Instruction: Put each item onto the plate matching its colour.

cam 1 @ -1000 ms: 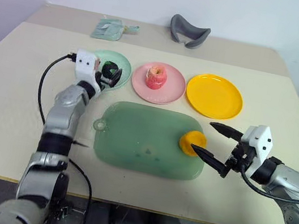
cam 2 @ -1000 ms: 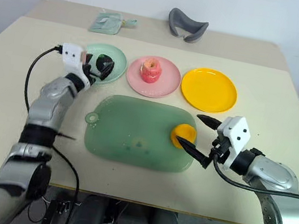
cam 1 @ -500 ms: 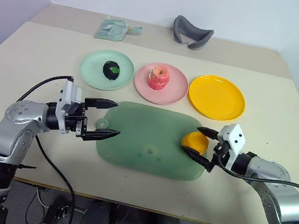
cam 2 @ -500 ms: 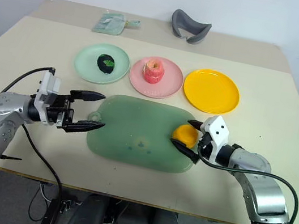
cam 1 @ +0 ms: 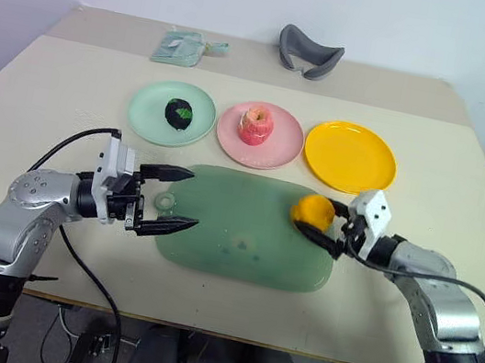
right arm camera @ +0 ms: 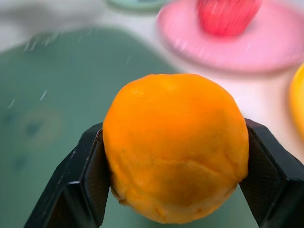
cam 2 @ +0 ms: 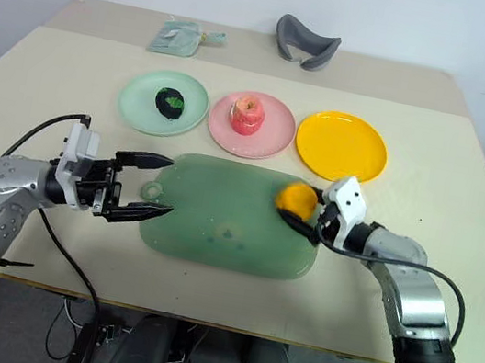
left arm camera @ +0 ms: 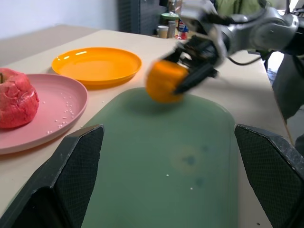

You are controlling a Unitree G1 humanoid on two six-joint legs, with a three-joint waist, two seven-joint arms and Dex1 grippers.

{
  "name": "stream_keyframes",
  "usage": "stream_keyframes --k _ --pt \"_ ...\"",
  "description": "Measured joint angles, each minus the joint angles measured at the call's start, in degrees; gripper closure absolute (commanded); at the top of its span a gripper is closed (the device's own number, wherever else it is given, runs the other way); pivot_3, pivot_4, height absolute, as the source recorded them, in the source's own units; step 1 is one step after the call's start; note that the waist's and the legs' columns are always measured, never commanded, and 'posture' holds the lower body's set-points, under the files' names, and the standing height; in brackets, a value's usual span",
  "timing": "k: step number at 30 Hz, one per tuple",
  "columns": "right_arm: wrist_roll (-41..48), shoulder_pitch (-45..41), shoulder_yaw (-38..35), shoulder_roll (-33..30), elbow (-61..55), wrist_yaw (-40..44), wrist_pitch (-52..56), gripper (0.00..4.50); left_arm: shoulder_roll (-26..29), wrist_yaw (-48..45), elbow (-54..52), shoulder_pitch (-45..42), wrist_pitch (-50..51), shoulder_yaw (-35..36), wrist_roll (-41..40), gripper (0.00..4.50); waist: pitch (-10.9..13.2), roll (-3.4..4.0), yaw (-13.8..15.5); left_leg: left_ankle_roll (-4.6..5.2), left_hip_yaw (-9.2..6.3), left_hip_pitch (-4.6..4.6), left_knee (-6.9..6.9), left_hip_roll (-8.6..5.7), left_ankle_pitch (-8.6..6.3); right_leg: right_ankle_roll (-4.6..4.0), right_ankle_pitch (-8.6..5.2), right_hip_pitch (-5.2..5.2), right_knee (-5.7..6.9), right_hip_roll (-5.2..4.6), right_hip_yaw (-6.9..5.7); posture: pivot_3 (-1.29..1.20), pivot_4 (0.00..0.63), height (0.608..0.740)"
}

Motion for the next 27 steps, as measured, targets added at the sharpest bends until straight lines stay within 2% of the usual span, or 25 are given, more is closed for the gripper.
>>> stream_keyframes --k 3,9,14,15,17,19,27 --pt "-2.87 -9.44 0.18 1.76 10.27 -2.08 -2.33 1.55 0.14 0.72 -1.3 0.59 0.79 0.25 -0.04 0.0 0.01 0.02 -0.24 0.0 0.03 0.0 0.0 0.0 0.0 0.0 0.0 -0.02 0.01 0.0 0.01 0.0 0.15 0.74" --pt "-10.13 -29.97 0.24 5.66 43.19 -5.88 -14.57 1.55 0.76 2.14 -4.08 1.51 1.78 0.25 -0.05 0.0 0.06 0.1 -1.1 0.0 0.09 -0.01 -0.08 0.0 0.01 -0.01 0.0 -0.08 -0.01 0.0 0.01 0.0 0.15 0.74" --pt "-13.99 -39.74 0.09 8.12 67.21 -7.96 -22.79 1.55 -0.5 5.49 -5.68 1.8 1.73 0.08 0.12 0.0 0.16 0.26 -1.47 -0.01 0.13 -0.02 -0.11 0.01 0.02 -0.01 0.0 -0.11 0.0 -0.01 0.05 0.0 0.15 0.74" --pt "-14.51 -40.86 0.09 8.37 69.98 -8.22 -23.49 1.55 -0.93 6.2 -6.15 1.83 1.73 0.02 0.12 0.0 0.18 0.29 -1.48 -0.01 0.13 -0.02 -0.11 0.01 0.02 -0.01 0.0 -0.11 0.0 -0.02 0.07 0.0 0.15 0.74" --pt "-15.98 -42.72 0.1 8.55 74.59 -8.67 -24.88 0.5 -1.39 7.75 -7.51 2.08 1.74 -0.22 0.13 0.0 0.2 0.34 -1.52 -0.01 0.14 -0.02 -0.12 0.02 0.02 0.0 0.0 -0.13 0.01 -0.01 0.09 0.0 0.15 0.74" --pt "-17.1 -43.44 0.08 8.54 76.83 -9.7 -26.26 0.04 -1.9 9.19 -8.36 2.74 1.74 -0.2 0.19 0.0 0.21 0.36 -1.57 -0.01 0.15 -0.02 -0.12 0.02 0.02 0.0 0.0 -0.14 0.01 -0.02 0.12 0.0 0.15 0.74" --pt "-19.63 -43.67 -0.25 6.9 76.8 -9.28 -32.44 0.04 -3.69 17.18 -8.4 4.45 1.72 -0.13 3.16 0.0 0.26 0.44 -1.45 -0.02 0.17 -0.02 -0.12 0.02 0.02 0.0 0.0 -0.15 0.02 -0.03 0.13 0.0 0.15 0.74"
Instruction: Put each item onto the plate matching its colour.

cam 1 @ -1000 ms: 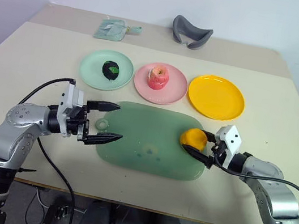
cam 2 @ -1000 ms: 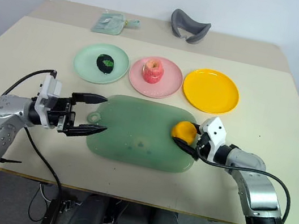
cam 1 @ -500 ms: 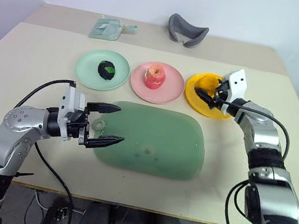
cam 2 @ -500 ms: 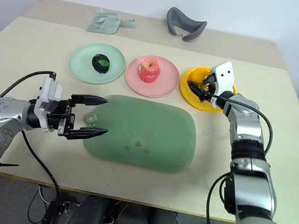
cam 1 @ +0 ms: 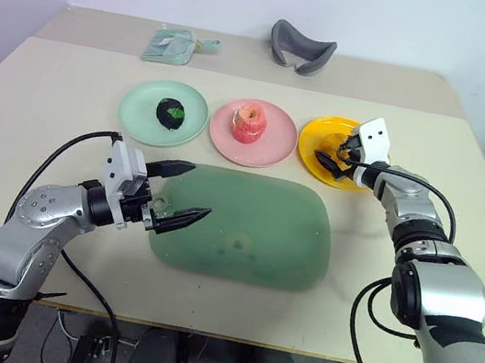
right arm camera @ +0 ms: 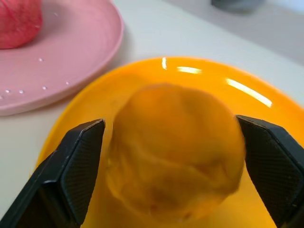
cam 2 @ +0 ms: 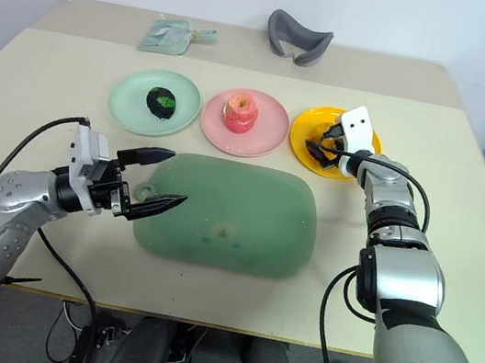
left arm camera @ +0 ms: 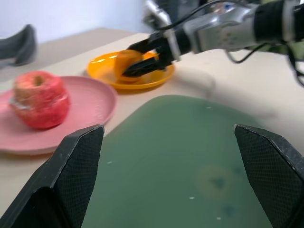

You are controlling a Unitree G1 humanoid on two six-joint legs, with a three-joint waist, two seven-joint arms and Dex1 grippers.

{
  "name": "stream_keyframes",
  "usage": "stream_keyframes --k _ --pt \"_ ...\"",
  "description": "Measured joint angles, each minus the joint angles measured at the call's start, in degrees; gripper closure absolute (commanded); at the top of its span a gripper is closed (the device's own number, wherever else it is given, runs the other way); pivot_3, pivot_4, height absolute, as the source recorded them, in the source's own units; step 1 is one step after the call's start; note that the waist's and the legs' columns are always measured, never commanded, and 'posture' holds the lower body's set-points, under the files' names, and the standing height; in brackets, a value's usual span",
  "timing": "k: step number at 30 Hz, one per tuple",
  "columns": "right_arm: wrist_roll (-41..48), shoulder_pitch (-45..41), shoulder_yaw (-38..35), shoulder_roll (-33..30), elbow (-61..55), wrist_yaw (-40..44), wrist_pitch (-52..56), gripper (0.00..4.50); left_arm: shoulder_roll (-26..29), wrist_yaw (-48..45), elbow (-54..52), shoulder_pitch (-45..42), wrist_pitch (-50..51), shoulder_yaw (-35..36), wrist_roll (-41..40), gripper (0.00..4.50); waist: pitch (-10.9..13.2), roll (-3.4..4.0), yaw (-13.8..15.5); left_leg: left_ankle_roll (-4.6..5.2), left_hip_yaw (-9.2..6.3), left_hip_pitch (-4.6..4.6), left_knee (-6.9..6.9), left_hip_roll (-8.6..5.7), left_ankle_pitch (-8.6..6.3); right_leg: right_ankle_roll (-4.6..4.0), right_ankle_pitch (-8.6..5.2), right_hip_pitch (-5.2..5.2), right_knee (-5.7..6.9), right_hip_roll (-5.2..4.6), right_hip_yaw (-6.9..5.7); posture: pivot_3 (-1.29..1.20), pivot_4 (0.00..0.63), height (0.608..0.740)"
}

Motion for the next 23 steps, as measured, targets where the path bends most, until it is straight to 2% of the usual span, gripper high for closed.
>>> stream_keyframes --k 3,6,9,12,15,19,23 --pt "1.64 2.37 -2.22 -2.83 -6.44 2.51 -1.0 0.04 0.01 1.12 0.15 0.3 0.52 0.42 -0.05 0.0 0.01 0.02 0.13 0.0 -0.02 0.0 -0.01 0.01 0.0 0.0 0.0 0.01 -0.01 0.0 0.0 0.0 0.15 0.74" --pt "6.51 12.71 -5.02 -5.95 -23.49 7.26 3.62 0.04 -0.04 3.11 0.88 0.72 0.69 1.46 0.57 0.0 0.01 0.01 0.39 0.0 -0.04 0.0 -0.01 0.02 0.0 0.01 0.0 0.03 -0.02 0.0 0.0 0.0 0.15 0.74" --pt "13.93 34.05 -7.82 -9.88 -52.6 10.89 15.38 0.04 -0.06 4.85 1.11 2.39 0.62 2.65 1.44 0.0 -0.01 0.04 1.01 0.0 -0.14 -0.06 -0.09 0.0 0.0 0.03 -0.02 0.01 -0.07 -0.04 0.02 0.0 0.15 0.74" --pt "18.39 50.68 -9.7 -11.22 -72.04 10.83 24.57 0.04 -0.12 5.45 0.83 4.69 0.88 3.18 1.57 0.0 -0.02 0.08 0.51 -0.01 -0.09 0.0 -0.09 -0.02 -0.01 0.04 -0.02 0.01 -0.04 -0.02 0.07 0.0 0.15 0.74" --pt "21.59 63.27 -13.74 -11.71 -86.42 9.2 30.01 0.04 -0.13 5.78 0.02 7.58 -0.12 4.05 2.22 0.0 -0.05 0.11 0.14 -0.04 -0.1 0.29 -0.15 -0.02 -0.01 0.03 -0.02 0.21 -0.04 0.02 0.14 0.0 0.15 0.74" --pt "24.61 71.2 -18.54 -11.69 -95.55 7.36 33.67 0.04 0.25 5.68 -0.81 12.07 -0.28 5.46 2.53 0.0 -0.06 0.08 0.3 -0.04 -0.04 0.55 -0.29 -0.05 -0.01 0.02 -0.02 0.37 -0.08 0.02 0.22 0.0 0.15 0.74" --pt "26.63 73.4 -22.07 -11.79 -97.57 6.85 35.06 0.04 1.68 4.64 -2.34 14.46 -0.02 7.01 1.9 0.0 -0.08 0.05 0.51 -0.03 -0.04 0.68 -0.33 -0.07 -0.02 0.0 -0.03 0.48 -0.12 0.0 0.24 0.0 0.15 0.74"
